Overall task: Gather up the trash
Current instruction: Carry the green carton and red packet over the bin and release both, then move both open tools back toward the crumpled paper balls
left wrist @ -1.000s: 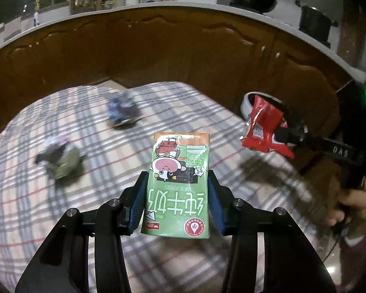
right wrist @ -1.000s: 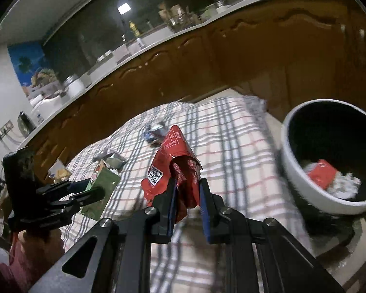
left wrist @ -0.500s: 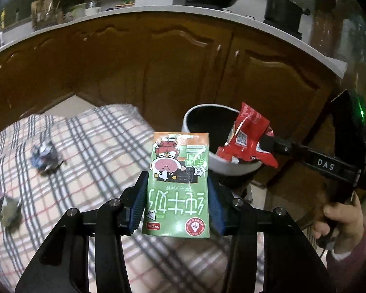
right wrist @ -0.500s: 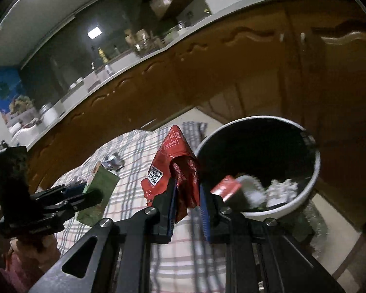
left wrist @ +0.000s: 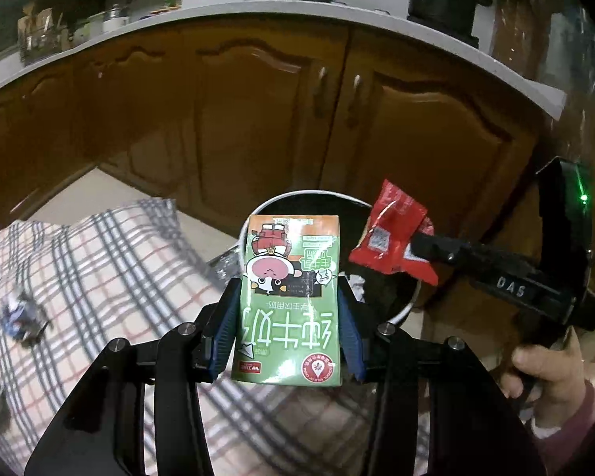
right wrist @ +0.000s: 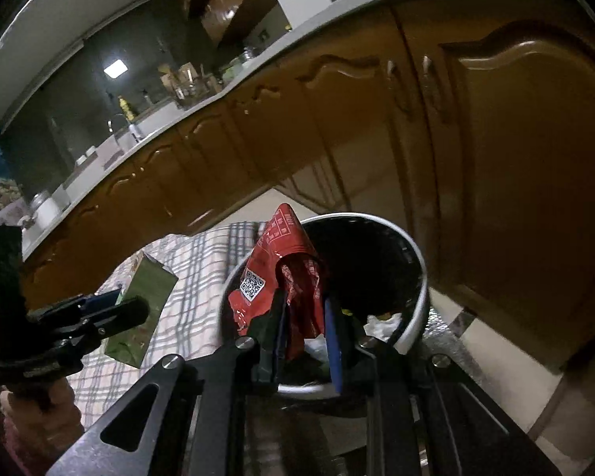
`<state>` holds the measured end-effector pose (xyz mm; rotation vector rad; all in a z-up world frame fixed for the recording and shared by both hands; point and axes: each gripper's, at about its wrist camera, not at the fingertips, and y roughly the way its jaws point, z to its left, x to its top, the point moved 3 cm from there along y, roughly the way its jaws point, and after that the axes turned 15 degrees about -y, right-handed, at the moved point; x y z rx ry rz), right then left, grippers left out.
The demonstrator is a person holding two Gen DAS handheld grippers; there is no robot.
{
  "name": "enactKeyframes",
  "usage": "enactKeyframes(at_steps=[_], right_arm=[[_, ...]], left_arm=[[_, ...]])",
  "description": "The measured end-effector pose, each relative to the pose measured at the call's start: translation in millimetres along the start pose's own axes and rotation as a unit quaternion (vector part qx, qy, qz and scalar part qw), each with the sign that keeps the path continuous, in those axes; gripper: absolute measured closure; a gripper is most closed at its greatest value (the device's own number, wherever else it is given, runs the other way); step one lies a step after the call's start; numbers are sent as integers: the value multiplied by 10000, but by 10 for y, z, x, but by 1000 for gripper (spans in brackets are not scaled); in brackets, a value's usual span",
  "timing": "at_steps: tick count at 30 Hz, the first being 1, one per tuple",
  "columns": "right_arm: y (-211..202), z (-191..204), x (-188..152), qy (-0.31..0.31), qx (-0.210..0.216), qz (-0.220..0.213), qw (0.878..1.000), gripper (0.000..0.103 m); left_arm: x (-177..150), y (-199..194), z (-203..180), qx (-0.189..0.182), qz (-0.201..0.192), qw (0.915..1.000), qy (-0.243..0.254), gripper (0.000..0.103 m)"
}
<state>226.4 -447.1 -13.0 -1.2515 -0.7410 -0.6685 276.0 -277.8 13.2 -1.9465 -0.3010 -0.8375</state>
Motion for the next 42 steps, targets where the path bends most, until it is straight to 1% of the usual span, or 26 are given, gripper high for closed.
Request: enactKeyframes(at_steps=[7,15,19,20,22,25,26,27,28,34,38,42], right_arm=[[163,-165,51,-70,-178,181,9997,85],[273,-311,59,-43,-255,348,9991,85],[317,-344,77,-57,-258,414,9988,84],[331,-347,92,-61,-256,427,9987,83],[353,-359,112,-56,-262,456,9986,77],[373,-387,133,2,-219,458,9987,62],[370,-392,136,18,-199,441,9988,59],[356,-393,133,34,-198,420,9989,56],[356,-404,124,53,-205,404,9990,50],[271,-396,63,208,-119,223,9995,48],[174,-299,31,249,-47,81,9996,43],[119,-123,3,231,92,-5,9997,41]], left_arm=[[159,353,-159,48,164,9998,97,59],[211,678,-185,106,389,9992,44,59],[205,767,-206,62,476,9988,27,59],[211,789,-216,49,504,9987,34,58],[223,803,-233,41,518,9986,50,57],[225,788,-241,30,481,9988,66,42],[226,766,-234,53,429,9990,72,38],[223,748,-217,67,406,9991,63,37],[216,725,-192,57,396,9992,24,37],[128,510,-33,14,227,9995,-207,37],[53,358,164,60,132,9989,-448,36],[-59,174,394,149,36,9977,-666,36]])
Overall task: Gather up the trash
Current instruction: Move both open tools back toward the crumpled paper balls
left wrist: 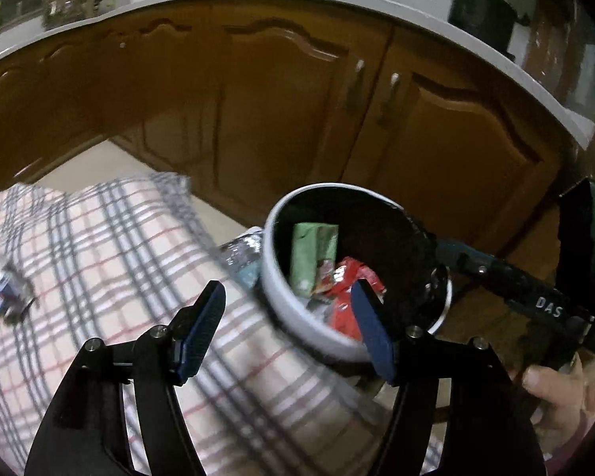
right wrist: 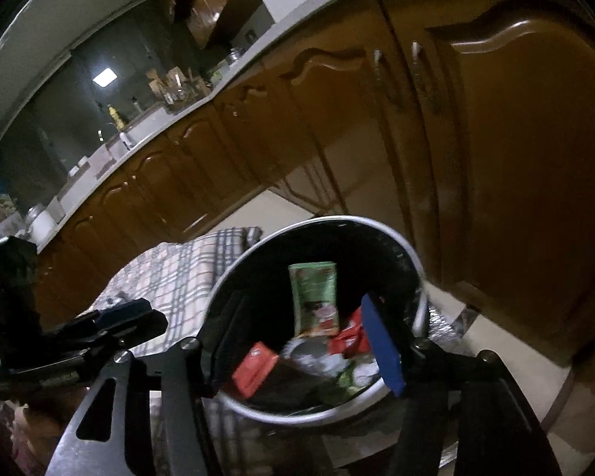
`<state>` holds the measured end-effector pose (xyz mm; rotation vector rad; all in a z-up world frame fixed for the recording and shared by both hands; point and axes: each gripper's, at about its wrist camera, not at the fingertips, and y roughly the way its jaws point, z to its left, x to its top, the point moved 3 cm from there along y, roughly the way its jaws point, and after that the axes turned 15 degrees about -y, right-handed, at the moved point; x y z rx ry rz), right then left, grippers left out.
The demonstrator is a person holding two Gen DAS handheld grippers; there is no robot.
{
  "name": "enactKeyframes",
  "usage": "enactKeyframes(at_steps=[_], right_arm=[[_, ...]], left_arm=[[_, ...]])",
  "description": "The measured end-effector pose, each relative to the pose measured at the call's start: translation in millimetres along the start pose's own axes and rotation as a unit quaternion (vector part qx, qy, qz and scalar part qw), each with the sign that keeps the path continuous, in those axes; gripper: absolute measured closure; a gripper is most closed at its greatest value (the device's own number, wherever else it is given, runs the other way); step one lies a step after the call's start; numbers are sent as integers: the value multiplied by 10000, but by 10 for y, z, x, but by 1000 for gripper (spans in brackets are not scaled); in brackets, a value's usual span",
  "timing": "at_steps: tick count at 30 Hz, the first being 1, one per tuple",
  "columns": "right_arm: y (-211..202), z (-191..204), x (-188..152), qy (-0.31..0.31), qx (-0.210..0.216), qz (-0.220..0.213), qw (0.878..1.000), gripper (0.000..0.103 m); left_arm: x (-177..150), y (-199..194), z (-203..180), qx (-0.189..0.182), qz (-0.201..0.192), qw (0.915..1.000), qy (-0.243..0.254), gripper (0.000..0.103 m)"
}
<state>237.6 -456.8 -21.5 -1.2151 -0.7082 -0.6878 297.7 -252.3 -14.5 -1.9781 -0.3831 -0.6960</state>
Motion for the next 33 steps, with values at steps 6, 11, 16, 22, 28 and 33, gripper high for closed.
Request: enactKeyframes(at_steps=[6,11,16,22,28,33], right_arm=[[-4,349,-16,-98,261,-45,9996,38],[65,647,-47,-202,478,-7,9987,37],[187,962,-120,-304,747,114,9967,35],[339,1319,-171,-417,1061,270,9931,31],[430,1689,-184,-620,1278,359,9892,29],[511,1937,-169,-786,1422,433,9858,28]], left_arm=[[-134,-302,419,178,-155,9992,-332,36],[-260,-561,798,357,-292,9967,-664,36],[-354,-788,1144,542,-408,9929,-972,36],[-471,-1054,1502,738,-571,9870,-1307,36],[-542,-1245,1767,885,-708,9816,-1538,36],[-596,-1362,1942,1014,-786,9772,-1694,36]])
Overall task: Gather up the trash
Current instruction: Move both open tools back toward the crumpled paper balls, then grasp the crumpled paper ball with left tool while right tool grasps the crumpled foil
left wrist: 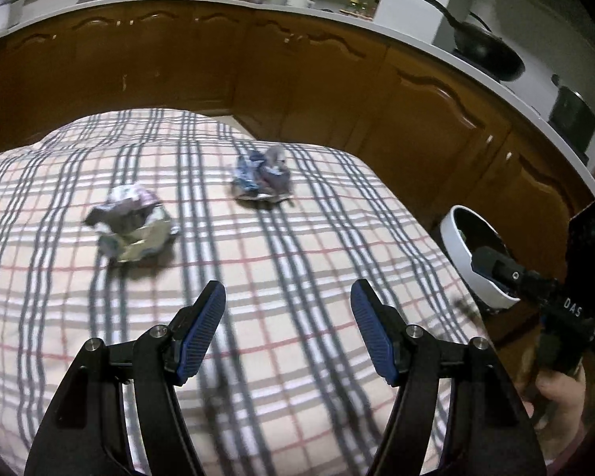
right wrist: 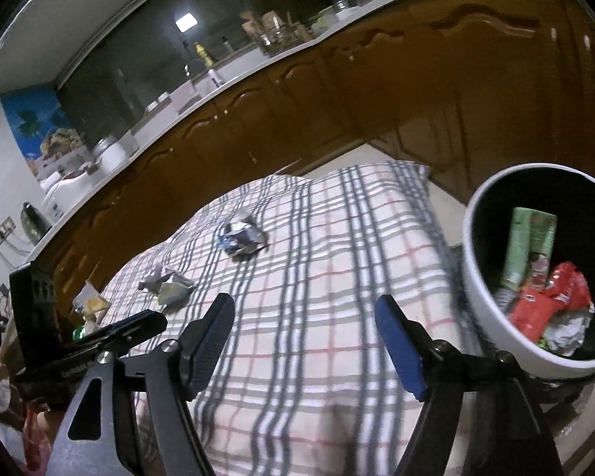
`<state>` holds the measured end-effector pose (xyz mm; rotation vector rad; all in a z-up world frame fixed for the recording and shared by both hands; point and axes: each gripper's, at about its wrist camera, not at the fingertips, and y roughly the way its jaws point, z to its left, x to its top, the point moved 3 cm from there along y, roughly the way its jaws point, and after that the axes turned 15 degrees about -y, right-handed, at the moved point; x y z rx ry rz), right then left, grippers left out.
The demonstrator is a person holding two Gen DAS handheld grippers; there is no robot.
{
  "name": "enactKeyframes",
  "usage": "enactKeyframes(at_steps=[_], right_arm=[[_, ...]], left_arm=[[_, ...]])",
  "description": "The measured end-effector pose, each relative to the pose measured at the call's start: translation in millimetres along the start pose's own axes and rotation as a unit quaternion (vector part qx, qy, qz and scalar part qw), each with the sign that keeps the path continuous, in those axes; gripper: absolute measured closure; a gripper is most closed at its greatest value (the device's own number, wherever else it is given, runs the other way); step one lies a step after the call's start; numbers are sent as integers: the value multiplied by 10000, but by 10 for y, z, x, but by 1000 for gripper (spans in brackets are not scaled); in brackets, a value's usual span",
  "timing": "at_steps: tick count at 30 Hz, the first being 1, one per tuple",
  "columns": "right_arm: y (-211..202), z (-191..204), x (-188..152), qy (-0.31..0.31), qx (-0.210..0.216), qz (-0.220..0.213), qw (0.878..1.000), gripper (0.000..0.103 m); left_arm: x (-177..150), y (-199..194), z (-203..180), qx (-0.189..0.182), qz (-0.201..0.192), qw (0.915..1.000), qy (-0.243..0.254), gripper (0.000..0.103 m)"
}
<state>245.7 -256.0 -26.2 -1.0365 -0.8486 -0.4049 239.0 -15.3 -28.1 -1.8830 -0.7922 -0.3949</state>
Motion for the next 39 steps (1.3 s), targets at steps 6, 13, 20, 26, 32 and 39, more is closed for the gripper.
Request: enactKeyframes(at_steps=[6,13,20,26,32,39], right_arm=[[137,193,82,-150,128,55,9998,28],[361,335,170,-267,227,239,9991,28],[640,465,319,-361,379,338,9981,28],[949,524,504,-482,440,412,9970,28],[1382,564,708,-615,407,536,9958,28],[1887,542,774,-699,324,794,9939,45]], left_arm=[[58,-87,183,111,-125,9997,-164,36],[141,-213,376,346,-379,9983,-284,36],[317,-231,633,669,-464,9958,-426,36],[496,-75,754,867,-387,9946,-408,36],[620,193,855,988,-201,9938,-476,36],[674,381,894,1016,-128,9936,-486,45]])
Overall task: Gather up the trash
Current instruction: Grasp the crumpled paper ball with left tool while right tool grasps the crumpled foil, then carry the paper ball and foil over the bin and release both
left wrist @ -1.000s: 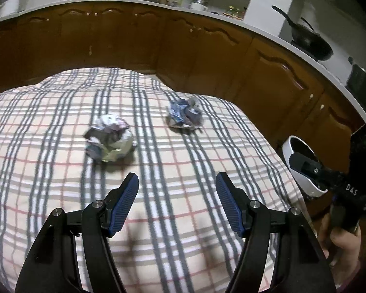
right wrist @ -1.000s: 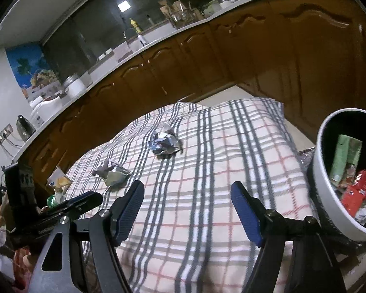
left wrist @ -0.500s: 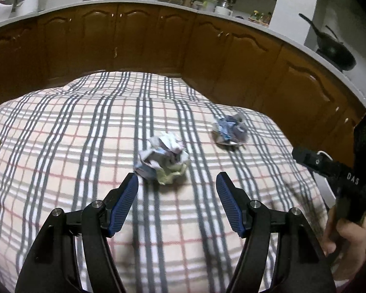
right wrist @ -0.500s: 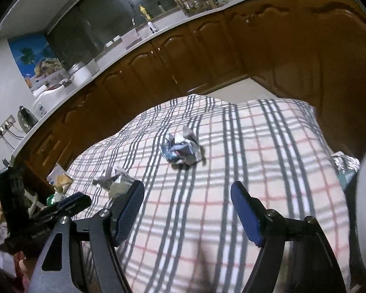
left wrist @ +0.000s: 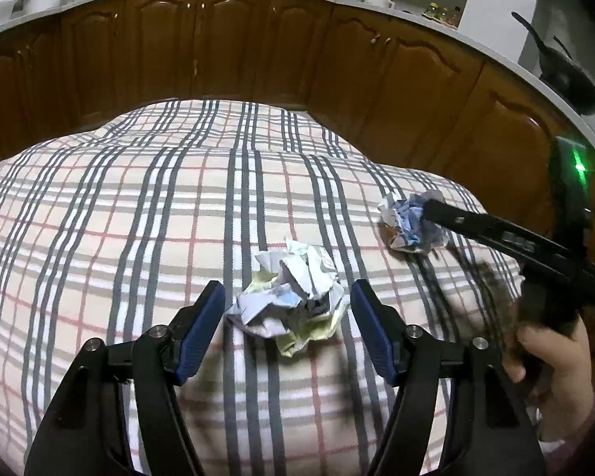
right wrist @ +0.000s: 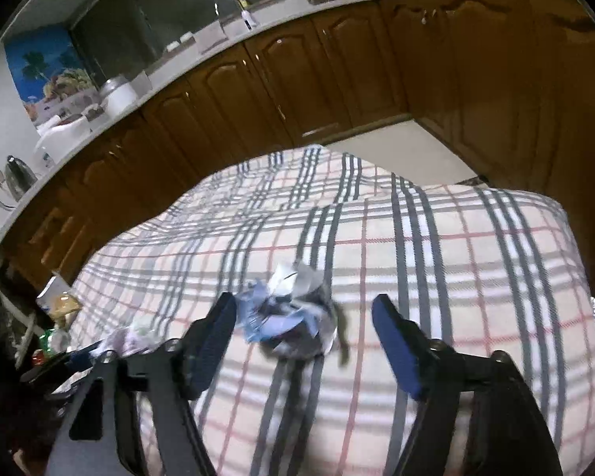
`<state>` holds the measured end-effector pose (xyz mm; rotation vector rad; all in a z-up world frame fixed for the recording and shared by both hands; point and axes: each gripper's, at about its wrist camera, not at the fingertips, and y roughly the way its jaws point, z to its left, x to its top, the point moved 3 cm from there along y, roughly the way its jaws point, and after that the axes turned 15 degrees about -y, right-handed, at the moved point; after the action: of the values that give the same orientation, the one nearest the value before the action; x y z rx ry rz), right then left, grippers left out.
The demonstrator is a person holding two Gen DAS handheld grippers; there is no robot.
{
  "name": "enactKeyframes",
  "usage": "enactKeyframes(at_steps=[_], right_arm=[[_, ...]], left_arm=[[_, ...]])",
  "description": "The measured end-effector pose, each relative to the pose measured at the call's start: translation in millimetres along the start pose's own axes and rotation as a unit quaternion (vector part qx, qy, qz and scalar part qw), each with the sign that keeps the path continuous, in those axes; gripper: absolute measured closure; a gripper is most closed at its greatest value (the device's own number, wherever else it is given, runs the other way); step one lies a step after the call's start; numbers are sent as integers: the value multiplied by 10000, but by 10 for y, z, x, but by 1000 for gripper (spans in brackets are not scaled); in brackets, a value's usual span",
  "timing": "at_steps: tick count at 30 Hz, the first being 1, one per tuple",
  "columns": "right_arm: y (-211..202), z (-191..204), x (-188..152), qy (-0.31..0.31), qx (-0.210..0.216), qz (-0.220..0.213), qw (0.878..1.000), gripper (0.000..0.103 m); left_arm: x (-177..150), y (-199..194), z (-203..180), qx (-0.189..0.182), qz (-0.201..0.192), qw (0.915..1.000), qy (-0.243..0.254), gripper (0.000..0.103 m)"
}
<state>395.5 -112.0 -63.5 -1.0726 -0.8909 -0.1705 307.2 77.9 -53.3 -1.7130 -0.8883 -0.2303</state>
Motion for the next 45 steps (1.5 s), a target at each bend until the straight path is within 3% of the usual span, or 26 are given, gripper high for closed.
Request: enactKeyframes(at_steps=[1,2,6,7,8,16,24,45], right_arm=[[65,-15,-6,9,22,67,10000,59],[107,-21,-19,27,92,108,9999,72],[-25,8,-52,-5,102,25,9999,80],[-96,21,-65,-29,106,-14,9999,95],[-176,33,-88,-43,134,-58,9999,102],[-919,15,-461,75,189,-400,9990,102],[-1526,-193,-795,409,7,-763,9962,102],[-2483,-858,-1409,1093,-821,-1223,9830,102]], left_arm=[[-4,30,-12,-20,43,10000,29,60],[-17,60,-20,-68,129,9999,54,65],[-31,-19,-70,-241,59,9996,128,76],[-44,-50,-93,-276,50,9995,136,77],[-59,-87,-120,-313,34,9994,151,78],[-199,-416,-483,-810,-65,9960,366,79],[-463,-576,-995,-1296,83,9892,684,79],[-925,-589,-2106,-1976,439,9693,1397,79]])
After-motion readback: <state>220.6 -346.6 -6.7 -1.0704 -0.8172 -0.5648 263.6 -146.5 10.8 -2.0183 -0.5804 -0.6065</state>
